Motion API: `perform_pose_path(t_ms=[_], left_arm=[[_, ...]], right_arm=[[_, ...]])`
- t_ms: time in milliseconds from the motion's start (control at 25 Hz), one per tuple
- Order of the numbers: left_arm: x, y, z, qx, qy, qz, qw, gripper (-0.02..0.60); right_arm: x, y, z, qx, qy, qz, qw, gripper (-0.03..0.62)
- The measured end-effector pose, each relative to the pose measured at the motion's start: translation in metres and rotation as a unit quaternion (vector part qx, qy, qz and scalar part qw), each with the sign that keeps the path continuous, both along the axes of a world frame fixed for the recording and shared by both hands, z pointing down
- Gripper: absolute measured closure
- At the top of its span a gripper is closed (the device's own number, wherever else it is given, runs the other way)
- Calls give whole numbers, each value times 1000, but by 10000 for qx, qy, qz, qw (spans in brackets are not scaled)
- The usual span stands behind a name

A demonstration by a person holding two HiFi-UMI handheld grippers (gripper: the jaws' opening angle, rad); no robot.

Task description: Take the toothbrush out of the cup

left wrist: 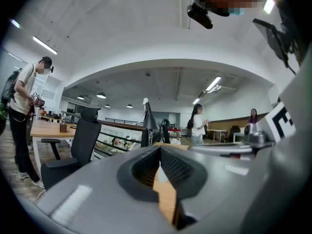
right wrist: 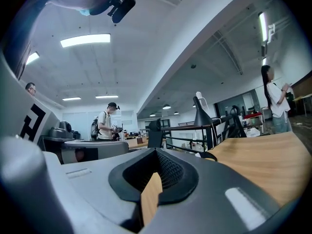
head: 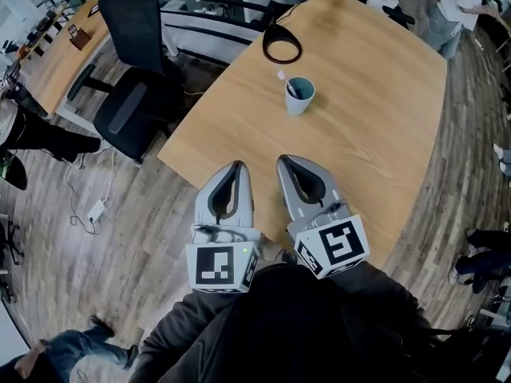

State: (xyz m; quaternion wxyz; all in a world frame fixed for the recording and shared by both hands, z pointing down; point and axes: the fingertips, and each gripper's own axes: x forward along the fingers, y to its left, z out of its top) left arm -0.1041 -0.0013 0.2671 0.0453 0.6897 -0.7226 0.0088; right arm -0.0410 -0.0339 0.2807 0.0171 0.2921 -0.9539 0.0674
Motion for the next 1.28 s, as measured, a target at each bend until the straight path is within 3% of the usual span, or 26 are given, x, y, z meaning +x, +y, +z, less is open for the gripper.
perform_pose_path(t_ms=[480, 840, 1080, 1280], left_arm=[[-24, -94, 7, -106, 153, 1169, 9930, 574], [-19, -141, 10, -249, 339, 2267, 9731, 574], [-14, -153, 10, -207, 377, 2530, 9665, 574], [-20, -162, 7, -135, 335, 2524, 9670, 574]], right_arm=[[-22, -77, 6, -117, 142, 1059, 9942, 594], [-23, -107, 1, -126, 230, 2016, 9791, 592], [-20, -115, -3, -70, 245, 2273, 9735, 592], [-25, -127, -3, -55, 229, 2312, 9726, 592]])
